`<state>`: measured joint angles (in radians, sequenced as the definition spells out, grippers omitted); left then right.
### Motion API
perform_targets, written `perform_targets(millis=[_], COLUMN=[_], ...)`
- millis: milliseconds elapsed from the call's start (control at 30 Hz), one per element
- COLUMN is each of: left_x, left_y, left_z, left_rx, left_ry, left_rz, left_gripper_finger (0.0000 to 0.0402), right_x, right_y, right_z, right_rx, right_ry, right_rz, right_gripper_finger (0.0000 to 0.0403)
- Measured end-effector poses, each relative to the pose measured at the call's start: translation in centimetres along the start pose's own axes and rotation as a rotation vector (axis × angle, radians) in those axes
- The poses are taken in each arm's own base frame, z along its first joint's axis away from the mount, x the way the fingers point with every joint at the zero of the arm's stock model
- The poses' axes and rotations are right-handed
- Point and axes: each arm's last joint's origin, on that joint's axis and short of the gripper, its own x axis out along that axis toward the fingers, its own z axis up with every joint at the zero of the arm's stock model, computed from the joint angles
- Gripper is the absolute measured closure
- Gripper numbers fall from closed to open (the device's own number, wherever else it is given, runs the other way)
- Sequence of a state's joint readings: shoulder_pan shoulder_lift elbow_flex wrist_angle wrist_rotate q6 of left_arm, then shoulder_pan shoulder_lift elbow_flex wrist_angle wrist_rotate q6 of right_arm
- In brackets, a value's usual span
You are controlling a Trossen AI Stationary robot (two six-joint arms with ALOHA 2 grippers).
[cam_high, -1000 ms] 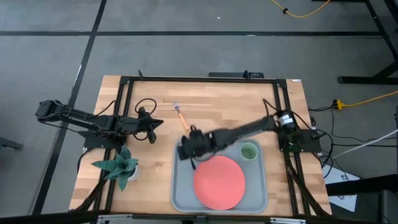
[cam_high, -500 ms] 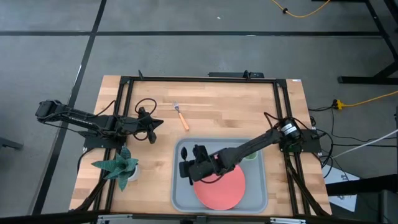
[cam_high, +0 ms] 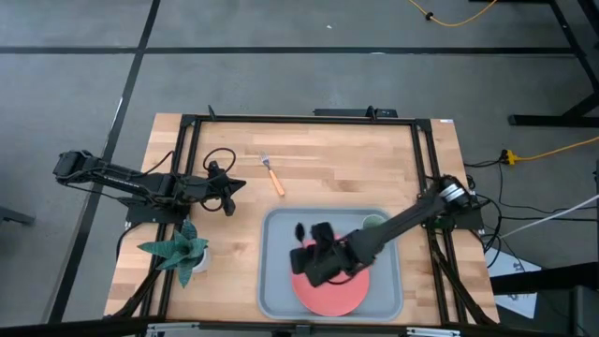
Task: Pick and place plate/cup/fork/spoon on tray
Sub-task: Put the black spoon on the gray serving tray to the right of the pink plate
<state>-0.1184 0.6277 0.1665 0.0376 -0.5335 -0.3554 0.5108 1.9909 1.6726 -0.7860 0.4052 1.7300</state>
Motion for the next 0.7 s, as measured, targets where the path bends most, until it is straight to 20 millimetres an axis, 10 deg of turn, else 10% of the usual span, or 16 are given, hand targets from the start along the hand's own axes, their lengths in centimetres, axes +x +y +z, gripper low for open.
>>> perform_targets(millis=[200, 700], left_x=[0.0, 0.0], left_y=[0.0, 0.0], left_z=[0.0, 0.0], left_rx=[0.000, 0.000], left_ry=[0.000, 0.000], left_rz=[0.000, 0.000], left_gripper_finger=[0.0401, 0.0401], right_x=[-4.9, -8.6], right_y=[-2.4, -8.2], right_z=[-2.4, -7.8], right_rx=[0.078, 0.126], right_ry=[-0.019, 0.022], right_rz=[-0.103, -0.429], right_gripper_finger=[0.0399, 0.0399])
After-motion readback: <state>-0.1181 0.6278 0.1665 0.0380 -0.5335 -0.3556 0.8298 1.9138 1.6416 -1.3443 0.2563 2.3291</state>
